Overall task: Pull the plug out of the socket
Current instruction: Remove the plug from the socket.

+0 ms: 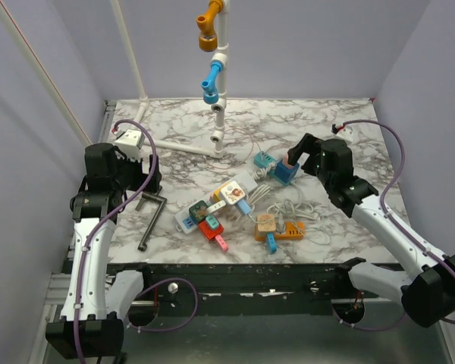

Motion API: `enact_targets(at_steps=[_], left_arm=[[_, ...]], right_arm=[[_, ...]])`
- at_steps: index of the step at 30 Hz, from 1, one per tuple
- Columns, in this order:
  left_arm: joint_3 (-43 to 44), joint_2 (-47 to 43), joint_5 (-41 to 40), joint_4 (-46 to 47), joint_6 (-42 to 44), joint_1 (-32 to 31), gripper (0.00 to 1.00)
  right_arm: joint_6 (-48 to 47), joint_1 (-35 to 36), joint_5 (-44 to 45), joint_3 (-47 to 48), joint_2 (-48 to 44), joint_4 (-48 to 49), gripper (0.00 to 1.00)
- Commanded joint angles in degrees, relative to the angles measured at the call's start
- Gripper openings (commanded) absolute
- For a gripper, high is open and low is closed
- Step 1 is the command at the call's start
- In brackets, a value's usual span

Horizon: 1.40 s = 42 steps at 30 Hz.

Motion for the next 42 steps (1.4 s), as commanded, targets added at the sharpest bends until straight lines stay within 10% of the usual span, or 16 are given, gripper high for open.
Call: enact_targets(at_steps=[1,42], left_arm=[[-0.9,0.4,-0.3,-2.8,0.1,0.3,0.98],[0.4,4.5,11.5,-9.5,13.9,-9.1,0.99]], right_arm=[[-1.1,0.5,5.8,5.7,2.1,-9.4,1.0],[-2.1,27.1,15.5,28.0,17.8,-25.9,1.0]])
